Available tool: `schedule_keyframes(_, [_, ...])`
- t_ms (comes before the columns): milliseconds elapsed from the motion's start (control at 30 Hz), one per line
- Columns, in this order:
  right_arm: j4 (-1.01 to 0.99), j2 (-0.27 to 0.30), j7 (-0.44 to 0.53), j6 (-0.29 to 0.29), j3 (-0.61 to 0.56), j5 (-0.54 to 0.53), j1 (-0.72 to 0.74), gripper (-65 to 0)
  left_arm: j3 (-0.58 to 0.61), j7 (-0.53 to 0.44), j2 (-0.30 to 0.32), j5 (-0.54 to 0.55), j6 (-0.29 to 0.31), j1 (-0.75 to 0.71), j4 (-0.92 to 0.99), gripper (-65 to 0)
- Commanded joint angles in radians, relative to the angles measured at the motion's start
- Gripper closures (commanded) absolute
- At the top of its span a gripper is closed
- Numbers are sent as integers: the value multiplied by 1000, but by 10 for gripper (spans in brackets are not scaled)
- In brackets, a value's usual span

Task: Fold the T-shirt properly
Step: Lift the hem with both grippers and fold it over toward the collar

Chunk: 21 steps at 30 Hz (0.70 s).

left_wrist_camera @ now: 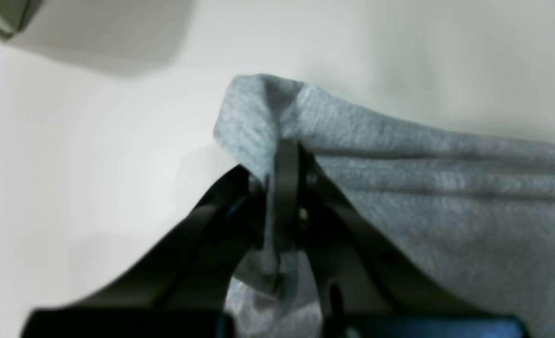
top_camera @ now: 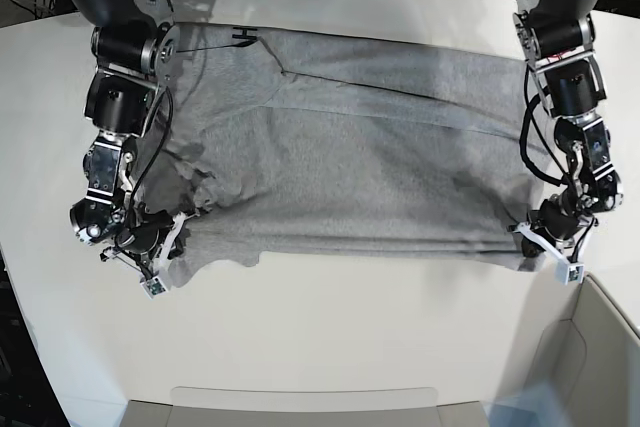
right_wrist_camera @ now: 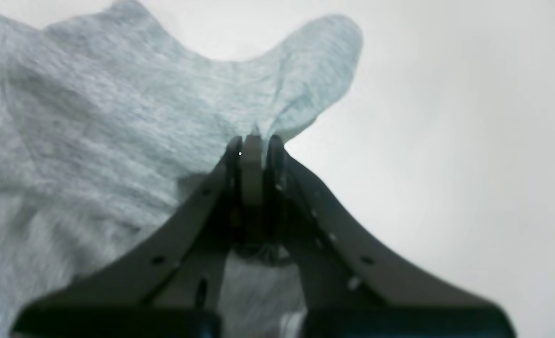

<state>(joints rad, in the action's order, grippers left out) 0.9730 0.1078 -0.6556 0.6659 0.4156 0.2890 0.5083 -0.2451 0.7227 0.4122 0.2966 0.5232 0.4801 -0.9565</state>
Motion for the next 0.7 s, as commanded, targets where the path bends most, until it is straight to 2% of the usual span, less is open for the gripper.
schedule_keyframes(0, [60,8,-5,-4,2,0,17,0,-7,-7,23,-7,-11,10,-43,0])
schedule_keyframes(67, [137,-7,-51,32,4,0,-17,0,-7,15,23,-7,-13,-17,-91,0])
schedule_keyframes(267, [338,-26,-192,32,6,-1,-104,0,-9,73,23,-7,-13,-93,-201,0])
schedule_keyframes(667, [585,-27,-203,32,4,0,-314,0,-110,248,23,-7,-5,-215,-428,0])
